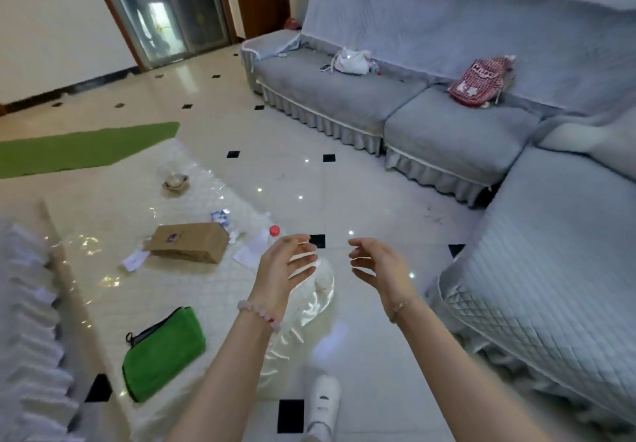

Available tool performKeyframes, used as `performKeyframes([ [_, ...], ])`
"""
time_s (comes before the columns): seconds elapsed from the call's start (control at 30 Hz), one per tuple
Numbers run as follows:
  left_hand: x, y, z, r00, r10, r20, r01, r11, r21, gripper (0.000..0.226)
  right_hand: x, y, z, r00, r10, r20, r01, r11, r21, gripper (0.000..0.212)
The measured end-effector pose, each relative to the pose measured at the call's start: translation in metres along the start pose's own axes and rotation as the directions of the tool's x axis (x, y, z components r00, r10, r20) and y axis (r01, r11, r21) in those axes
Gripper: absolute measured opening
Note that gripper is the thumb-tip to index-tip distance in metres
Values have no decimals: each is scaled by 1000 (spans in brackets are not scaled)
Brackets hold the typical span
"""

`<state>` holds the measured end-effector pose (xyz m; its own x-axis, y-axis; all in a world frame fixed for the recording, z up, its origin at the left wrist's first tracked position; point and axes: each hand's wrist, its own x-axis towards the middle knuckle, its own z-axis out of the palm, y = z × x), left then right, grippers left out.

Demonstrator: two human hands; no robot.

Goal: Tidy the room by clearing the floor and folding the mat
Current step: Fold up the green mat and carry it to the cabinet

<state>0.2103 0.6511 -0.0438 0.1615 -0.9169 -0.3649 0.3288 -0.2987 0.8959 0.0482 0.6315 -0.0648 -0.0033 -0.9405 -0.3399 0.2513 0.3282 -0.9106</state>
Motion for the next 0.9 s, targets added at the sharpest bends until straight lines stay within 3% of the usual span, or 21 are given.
performKeyframes([
  [0.63,286,87,91,995,-34,90,33,999,21,18,278,-110,18,986,-54,-159,56,998,5,23],
  [0.9,402,107,136,1000,2,10,-2,1000,-27,19,411,-147,9,998,-30,-56,29,999,-25,23],
])
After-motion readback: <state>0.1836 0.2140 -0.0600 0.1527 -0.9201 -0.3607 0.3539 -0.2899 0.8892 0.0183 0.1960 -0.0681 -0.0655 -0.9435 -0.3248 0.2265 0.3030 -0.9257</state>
